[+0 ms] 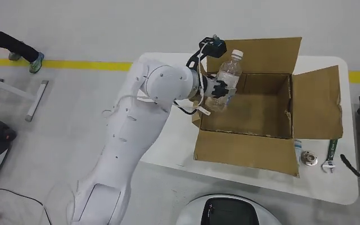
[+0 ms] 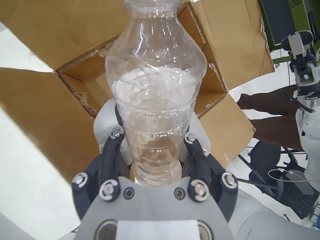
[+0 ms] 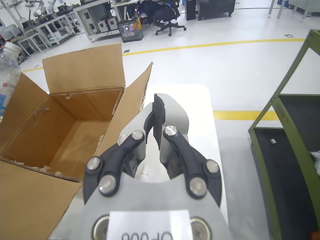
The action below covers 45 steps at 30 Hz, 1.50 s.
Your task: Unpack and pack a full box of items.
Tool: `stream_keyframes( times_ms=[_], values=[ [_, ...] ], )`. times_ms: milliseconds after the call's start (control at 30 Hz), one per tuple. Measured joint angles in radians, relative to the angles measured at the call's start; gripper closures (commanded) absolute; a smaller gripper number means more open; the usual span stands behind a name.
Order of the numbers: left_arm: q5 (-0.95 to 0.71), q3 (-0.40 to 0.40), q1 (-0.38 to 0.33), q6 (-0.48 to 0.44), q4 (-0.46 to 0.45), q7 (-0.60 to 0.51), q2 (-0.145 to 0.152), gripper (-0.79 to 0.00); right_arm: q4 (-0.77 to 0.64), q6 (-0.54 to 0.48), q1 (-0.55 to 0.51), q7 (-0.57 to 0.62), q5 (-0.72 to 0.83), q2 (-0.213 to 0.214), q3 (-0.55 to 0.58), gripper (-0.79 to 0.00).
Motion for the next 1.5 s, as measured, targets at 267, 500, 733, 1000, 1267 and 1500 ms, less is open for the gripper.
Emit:
stream_keyframes(
  times_ms=[267,500,733,1000,1267,1500],
  values=[
    [-0.096,0.044,-0.038,0.021,0.156,0.02,-0.022,0.0,0.017,-0.019,0.005,0.02,0.067,-0.003,0.081,0.0],
    [-0.094,0.044,-0.037,0.02,0.154,0.02,-0.022,0.0,0.03,-0.031,0.013,0.029,0.078,-0.006,0.104,0.0],
    [-0.094,0.044,-0.037,0.02,0.154,0.02,-0.022,0.0,0.066,-0.043,0.037,0.041,0.063,-0.006,0.112,0.0],
    [-0.115,0.085,-0.005,0.048,0.131,0.041,-0.031,0.0,0.076,-0.044,0.056,0.047,0.053,-0.007,0.113,0.0],
    [-0.164,0.197,-0.055,0.21,0.213,0.036,-0.081,0.0,0.079,-0.043,0.056,0.046,0.044,-0.011,0.11,0.0],
    [-0.164,0.269,-0.113,0.313,0.322,0.065,-0.125,0.0,0.079,-0.044,0.053,0.041,0.045,-0.015,0.109,0.0]
  ],
)
